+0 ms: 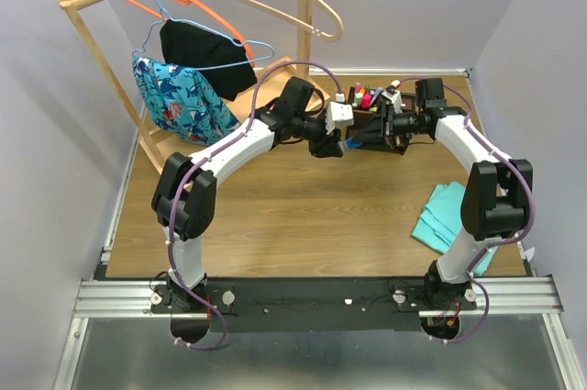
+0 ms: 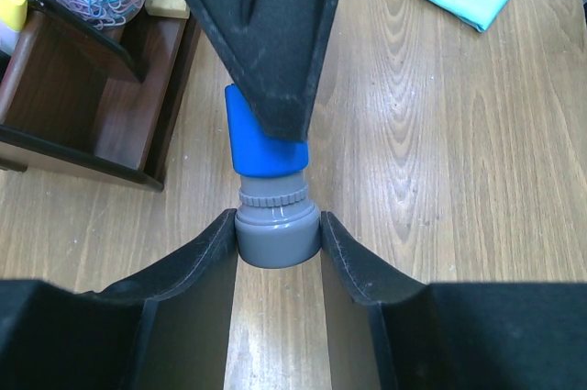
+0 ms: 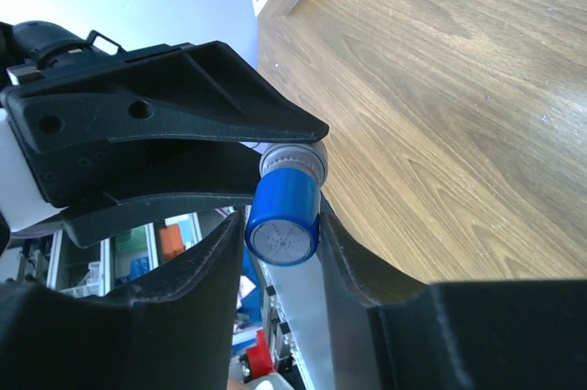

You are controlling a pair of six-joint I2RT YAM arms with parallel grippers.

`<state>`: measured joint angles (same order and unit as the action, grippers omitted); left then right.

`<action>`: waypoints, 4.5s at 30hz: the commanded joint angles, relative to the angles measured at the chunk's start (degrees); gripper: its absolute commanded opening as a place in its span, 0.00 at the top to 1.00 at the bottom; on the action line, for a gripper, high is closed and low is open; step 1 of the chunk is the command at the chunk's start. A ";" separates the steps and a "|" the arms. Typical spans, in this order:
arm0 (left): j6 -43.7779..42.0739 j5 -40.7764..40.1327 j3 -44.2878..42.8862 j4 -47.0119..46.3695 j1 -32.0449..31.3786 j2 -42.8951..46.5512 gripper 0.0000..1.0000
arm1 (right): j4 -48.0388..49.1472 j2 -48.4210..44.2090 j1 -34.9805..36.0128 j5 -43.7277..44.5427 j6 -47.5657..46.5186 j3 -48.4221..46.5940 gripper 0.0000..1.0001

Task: Sort the stationery into containers
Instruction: Place the stationery in the storage box, then reset both arms

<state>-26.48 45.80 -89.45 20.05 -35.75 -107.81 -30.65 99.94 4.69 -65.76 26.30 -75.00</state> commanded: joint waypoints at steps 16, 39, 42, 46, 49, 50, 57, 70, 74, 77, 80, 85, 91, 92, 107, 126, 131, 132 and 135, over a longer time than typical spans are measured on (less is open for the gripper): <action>1.34 -4.84 0.68 -0.37 -0.20 2.95 0.45 | -5.64 -5.02 -1.34 8.35 -6.43 -3.56 0.75; 3.37 -4.23 8.67 -5.90 2.44 9.20 0.01 | -27.61 -6.08 -5.74 53.70 -35.44 -23.08 0.80; 3.98 -4.14 9.81 -7.13 2.44 9.46 0.01 | -27.27 -4.94 -5.74 55.12 -35.97 -23.61 0.81; 4.77 -3.18 10.79 -8.97 2.44 9.37 0.01 | -26.39 -3.00 -5.74 55.82 -35.80 -23.96 0.81; 5.65 -2.74 10.88 -10.20 2.44 8.58 0.01 | -25.95 -0.99 -5.74 55.91 -35.97 -25.45 0.81; 5.82 -2.82 10.96 -10.30 2.44 8.15 0.01 | -25.77 -0.54 -5.74 55.91 -36.15 -26.41 0.81; 5.91 -3.44 11.14 -10.30 2.44 7.44 0.01 | -25.16 3.85 -5.74 55.65 -36.06 -29.76 0.81; 6.35 -3.44 11.32 -10.04 2.52 6.74 0.01 | -24.19 10.35 -5.74 54.86 -35.53 -33.72 0.82; 6.53 -3.44 11.05 -10.03 2.88 6.38 0.01 | -24.01 11.59 -5.74 54.86 -35.62 -34.77 0.81; 6.62 -3.26 11.05 -9.95 3.14 6.21 0.01 | -23.93 12.47 -5.74 54.77 -35.36 -35.21 0.81; 6.53 -3.18 11.14 -9.77 3.40 6.21 0.01 | -23.66 13.00 -5.74 54.77 -35.27 -35.48 0.78; 6.35 -2.82 11.40 -9.68 3.75 6.21 0.01 | -23.22 13.70 -5.74 55.38 -34.83 -35.56 0.56; 6.35 -2.56 11.58 -9.86 3.93 6.12 0.01 | -22.79 13.53 -5.74 55.74 -34.48 -35.04 0.45; 6.35 -2.47 11.49 -9.86 3.93 6.12 0.01 | -22.87 13.35 -5.74 55.82 -34.39 -34.95 0.44; 5.12 -4.57 9.91 -7.66 3.93 7.35 0.01 | -22.70 1.85 -5.74 59.95 -33.16 -26.71 0.36; 15.58 -21.28 16.40 -2.57 1.91 19.47 0.01 | -2.84 -27.85 -7.24 71.55 -15.60 10.22 0.03; 15.58 -21.81 18.43 -0.46 1.30 23.60 0.01 | -2.48 -36.38 -7.24 77.27 -11.90 16.10 0.00; 15.49 -21.81 18.43 -0.11 1.21 23.87 0.01 | -3.52 -37.79 -7.24 77.44 -11.28 16.72 0.00; 13.66 -20.76 18.17 1.30 0.68 25.19 0.01 | -5.72 -42.62 -7.24 76.83 -10.31 18.74 0.00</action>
<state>-11.73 25.54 -71.64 18.24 -34.17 -85.45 -35.86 63.70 -2.33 7.81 11.68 -59.29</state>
